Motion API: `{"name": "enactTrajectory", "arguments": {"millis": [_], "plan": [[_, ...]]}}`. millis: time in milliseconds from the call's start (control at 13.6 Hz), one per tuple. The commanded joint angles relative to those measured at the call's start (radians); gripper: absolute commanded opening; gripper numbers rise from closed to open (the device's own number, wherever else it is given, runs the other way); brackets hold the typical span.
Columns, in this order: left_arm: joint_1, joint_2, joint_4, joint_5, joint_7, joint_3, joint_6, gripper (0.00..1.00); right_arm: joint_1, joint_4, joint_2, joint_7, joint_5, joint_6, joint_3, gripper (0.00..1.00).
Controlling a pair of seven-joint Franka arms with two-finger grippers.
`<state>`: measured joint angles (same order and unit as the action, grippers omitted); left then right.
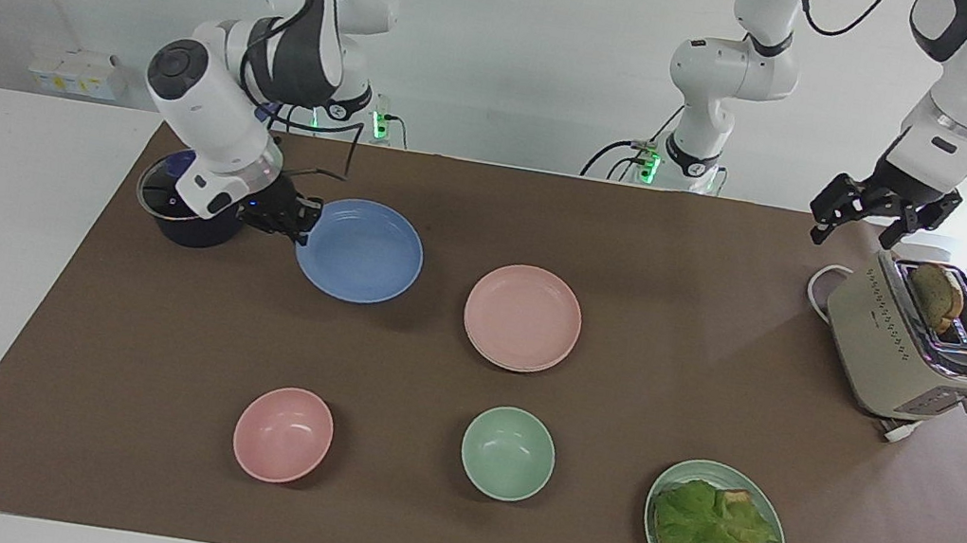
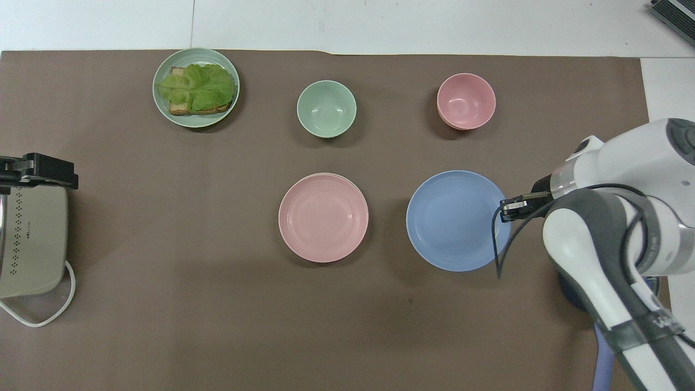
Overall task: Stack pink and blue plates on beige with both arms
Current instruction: 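Lift the blue plate with the right gripper onto the pink plate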
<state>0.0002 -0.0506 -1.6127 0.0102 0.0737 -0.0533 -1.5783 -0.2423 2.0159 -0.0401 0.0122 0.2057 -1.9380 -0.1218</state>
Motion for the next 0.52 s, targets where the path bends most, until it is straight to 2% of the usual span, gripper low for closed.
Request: {"name": "enactTrajectory", "arguments": {"millis": [0, 295, 442], "plan": [[0.004, -0.006, -0.004, 0.011, -0.009, -0.002, 0.009, 1.0, -0.135, 0.009, 0.008, -0.203, 0.017, -0.094, 0.001, 0.0], [0.004, -0.006, -0.004, 0.011, -0.009, -0.002, 0.011, 1.0, -0.288, -0.008, -0.038, -0.404, 0.017, -0.22, 0.001, 0.0], [0.003, -0.006, -0.004, 0.011, -0.009, -0.002, 0.011, 1.0, -0.322, -0.009, -0.06, -0.457, 0.018, -0.268, 0.004, 0.0]]}}
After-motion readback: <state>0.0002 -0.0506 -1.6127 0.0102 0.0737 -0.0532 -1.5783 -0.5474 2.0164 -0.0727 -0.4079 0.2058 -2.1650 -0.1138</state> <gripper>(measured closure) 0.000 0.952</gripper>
